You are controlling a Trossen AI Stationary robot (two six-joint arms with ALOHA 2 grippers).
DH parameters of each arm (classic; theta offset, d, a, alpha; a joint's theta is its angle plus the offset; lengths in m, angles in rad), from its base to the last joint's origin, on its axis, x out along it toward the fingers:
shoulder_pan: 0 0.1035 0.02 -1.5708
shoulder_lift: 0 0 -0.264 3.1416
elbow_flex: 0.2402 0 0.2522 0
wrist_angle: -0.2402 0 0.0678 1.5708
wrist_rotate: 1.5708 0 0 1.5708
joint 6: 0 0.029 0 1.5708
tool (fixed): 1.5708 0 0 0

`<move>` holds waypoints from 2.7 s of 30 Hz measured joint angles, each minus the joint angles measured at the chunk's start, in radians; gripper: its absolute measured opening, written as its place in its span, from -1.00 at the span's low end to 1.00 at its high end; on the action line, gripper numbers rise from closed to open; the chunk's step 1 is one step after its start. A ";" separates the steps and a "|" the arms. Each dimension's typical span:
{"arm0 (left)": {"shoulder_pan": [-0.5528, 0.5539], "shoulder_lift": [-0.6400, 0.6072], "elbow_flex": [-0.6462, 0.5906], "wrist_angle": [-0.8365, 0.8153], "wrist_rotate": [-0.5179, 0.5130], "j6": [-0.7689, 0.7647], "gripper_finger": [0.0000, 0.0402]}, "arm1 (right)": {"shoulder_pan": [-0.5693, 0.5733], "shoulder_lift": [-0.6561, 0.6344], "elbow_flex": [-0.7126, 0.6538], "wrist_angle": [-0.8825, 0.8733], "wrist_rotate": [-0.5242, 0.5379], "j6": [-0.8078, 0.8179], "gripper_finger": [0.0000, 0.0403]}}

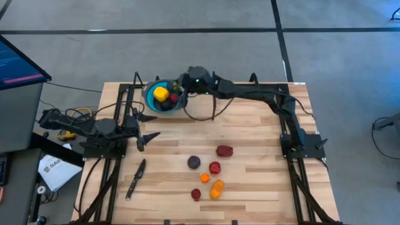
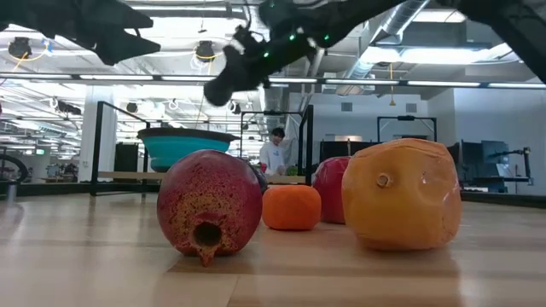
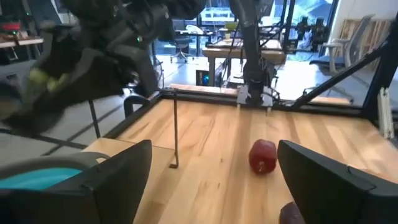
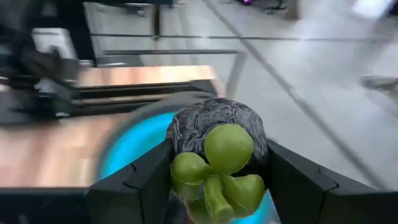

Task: Pick & Place Fruit
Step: Put the mangosteen in the blue strainer bowl on the shelf, then put the plum in the blue strainer bowl on the shelf

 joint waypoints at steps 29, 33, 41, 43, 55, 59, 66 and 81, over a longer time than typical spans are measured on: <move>-0.093 0.000 0.000 0.003 0.028 0.002 0.63 | -0.061 0.359 0.432 -0.267 -0.023 0.245 0.36; -0.093 0.000 0.000 0.003 0.028 0.002 0.63 | -0.062 0.359 0.432 -0.283 -0.025 0.233 0.52; -0.093 0.000 -0.001 0.003 0.028 -0.002 0.63 | -0.071 0.273 0.432 -0.383 -0.017 0.213 0.65; -0.093 0.004 -0.001 0.003 0.027 -0.002 0.63 | -0.068 0.235 0.432 -0.429 0.004 0.187 0.65; -0.119 0.088 -0.001 0.003 0.027 -0.044 0.63 | 0.186 -0.066 0.432 -0.948 0.219 -0.071 0.51; -0.152 0.156 -0.001 0.004 0.027 -0.061 0.63 | 0.316 -0.123 0.428 -1.123 0.235 -0.045 0.50; -0.219 0.367 -0.002 0.080 0.021 -0.111 0.63 | 0.511 -0.233 0.182 -1.120 0.262 0.142 0.50; -0.115 1.029 0.353 0.249 0.332 -0.051 0.67 | 0.747 -0.535 -0.733 -0.404 0.597 0.808 0.50</move>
